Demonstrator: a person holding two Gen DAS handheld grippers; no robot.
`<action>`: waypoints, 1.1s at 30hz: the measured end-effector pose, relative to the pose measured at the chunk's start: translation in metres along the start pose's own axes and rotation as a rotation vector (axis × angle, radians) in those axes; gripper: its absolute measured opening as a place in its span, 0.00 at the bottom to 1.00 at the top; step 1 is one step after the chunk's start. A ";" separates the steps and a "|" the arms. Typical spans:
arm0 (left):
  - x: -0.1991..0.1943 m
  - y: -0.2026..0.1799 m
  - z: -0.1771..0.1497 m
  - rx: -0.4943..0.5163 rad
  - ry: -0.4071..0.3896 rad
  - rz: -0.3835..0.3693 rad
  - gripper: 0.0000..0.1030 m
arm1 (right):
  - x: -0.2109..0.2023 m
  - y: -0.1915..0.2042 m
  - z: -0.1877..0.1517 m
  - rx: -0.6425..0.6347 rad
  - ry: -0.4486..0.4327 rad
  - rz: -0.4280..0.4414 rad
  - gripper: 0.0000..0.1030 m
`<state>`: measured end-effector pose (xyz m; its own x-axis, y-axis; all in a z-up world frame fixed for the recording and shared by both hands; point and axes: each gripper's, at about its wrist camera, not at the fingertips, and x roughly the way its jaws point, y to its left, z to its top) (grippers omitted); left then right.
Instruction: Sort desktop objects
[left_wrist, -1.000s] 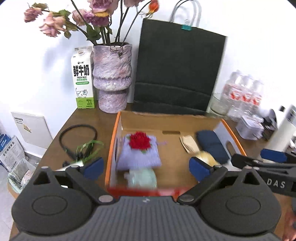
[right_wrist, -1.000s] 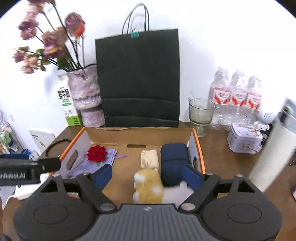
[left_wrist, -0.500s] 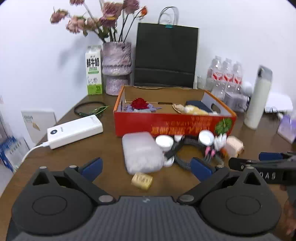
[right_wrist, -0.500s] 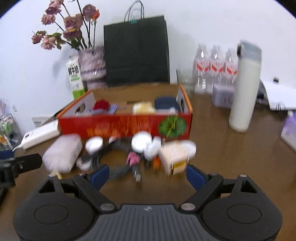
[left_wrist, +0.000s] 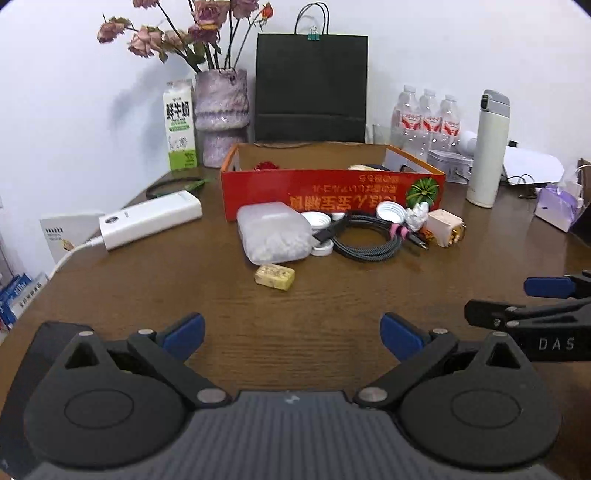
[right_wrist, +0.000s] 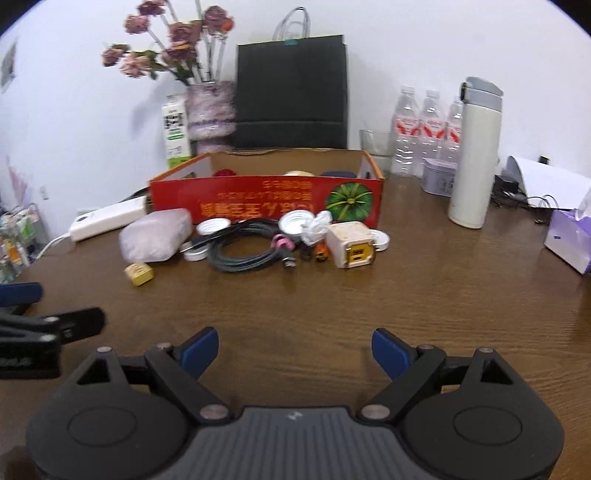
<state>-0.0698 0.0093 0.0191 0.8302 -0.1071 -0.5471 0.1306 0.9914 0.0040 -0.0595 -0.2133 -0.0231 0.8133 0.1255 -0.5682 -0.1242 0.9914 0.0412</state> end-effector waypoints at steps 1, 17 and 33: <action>0.000 0.001 0.001 0.000 0.006 -0.011 1.00 | -0.001 0.002 0.000 -0.004 -0.003 0.004 0.87; 0.125 0.019 0.092 -0.012 0.071 0.043 1.00 | 0.071 -0.032 0.065 0.073 -0.006 0.039 0.54; 0.131 0.045 0.102 -0.141 0.062 -0.064 0.64 | 0.123 -0.027 0.097 -0.027 -0.037 0.068 0.03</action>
<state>0.1003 0.0318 0.0325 0.7867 -0.1698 -0.5935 0.1013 0.9839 -0.1472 0.0985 -0.2208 -0.0142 0.8226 0.1943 -0.5344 -0.1947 0.9792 0.0564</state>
